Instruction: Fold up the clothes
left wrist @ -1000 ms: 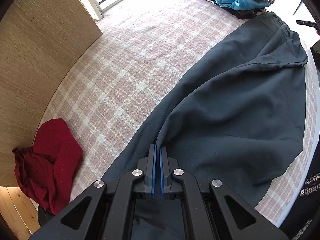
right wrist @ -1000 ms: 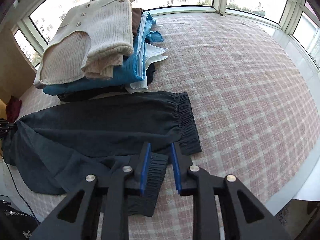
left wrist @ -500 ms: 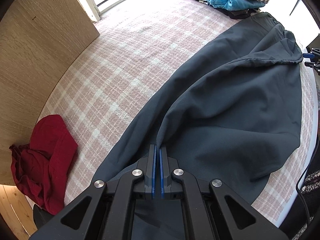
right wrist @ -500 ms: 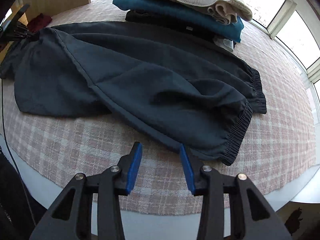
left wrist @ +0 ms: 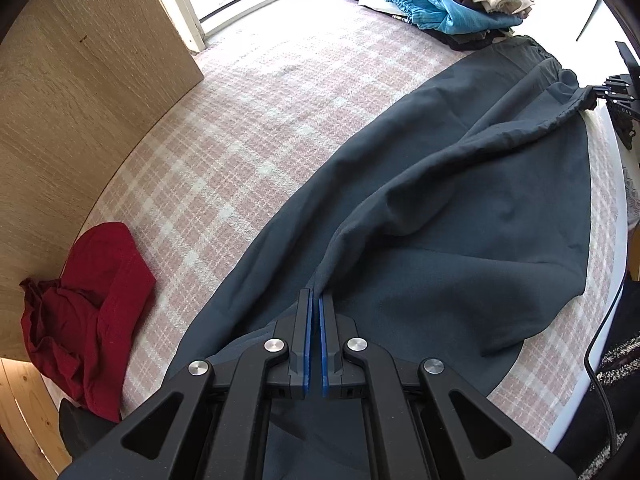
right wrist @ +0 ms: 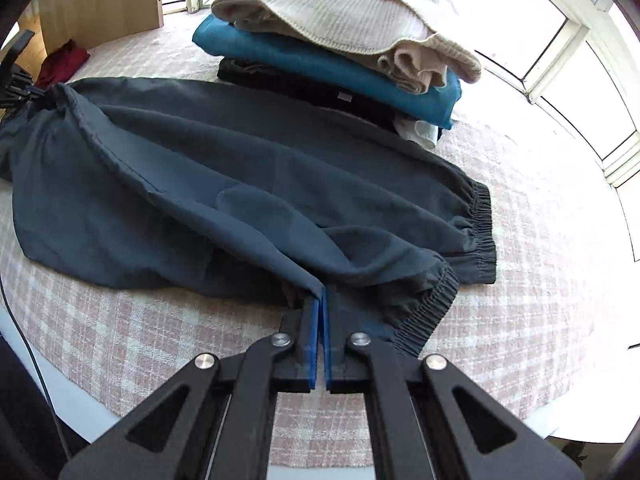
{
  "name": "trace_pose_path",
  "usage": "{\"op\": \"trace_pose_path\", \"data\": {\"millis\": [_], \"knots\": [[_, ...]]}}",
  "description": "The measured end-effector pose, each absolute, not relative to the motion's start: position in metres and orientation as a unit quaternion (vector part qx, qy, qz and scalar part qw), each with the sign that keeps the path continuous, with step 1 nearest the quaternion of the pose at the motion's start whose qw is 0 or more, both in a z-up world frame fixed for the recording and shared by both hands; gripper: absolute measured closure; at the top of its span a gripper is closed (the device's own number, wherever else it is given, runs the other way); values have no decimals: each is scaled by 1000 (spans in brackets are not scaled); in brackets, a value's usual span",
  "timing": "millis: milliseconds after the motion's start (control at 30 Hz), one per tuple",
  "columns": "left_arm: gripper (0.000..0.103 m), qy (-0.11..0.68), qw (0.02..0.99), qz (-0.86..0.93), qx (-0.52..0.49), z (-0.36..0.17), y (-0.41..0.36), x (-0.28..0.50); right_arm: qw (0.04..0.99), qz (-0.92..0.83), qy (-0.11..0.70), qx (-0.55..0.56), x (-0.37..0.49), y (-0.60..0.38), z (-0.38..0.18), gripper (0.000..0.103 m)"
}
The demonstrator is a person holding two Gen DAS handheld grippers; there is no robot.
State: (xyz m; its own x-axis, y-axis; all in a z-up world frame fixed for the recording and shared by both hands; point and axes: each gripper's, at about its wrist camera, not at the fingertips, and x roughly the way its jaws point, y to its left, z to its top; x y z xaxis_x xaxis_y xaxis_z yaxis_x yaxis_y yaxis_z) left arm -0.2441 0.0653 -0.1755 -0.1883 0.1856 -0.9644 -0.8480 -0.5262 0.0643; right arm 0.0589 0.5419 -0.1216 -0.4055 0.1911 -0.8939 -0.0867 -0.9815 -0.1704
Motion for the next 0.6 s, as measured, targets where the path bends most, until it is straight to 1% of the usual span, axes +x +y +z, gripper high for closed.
{"op": "trace_pose_path", "data": {"millis": [133,233,400,600], "knots": [[100,308,377,705,-516,-169,70,-247,111,856,-49,-502,15,574,-80,102],[100,307,380,705,-515,-172,80,-255,128,851,-81,-503,-32,585,-76,102],[101,303,370,702,-528,-194,94,-280,144,829,-80,-535,-96,609,-119,101],[100,304,362,701,-534,-205,100,-295,153,809,-50,-566,-113,618,-156,101]]}}
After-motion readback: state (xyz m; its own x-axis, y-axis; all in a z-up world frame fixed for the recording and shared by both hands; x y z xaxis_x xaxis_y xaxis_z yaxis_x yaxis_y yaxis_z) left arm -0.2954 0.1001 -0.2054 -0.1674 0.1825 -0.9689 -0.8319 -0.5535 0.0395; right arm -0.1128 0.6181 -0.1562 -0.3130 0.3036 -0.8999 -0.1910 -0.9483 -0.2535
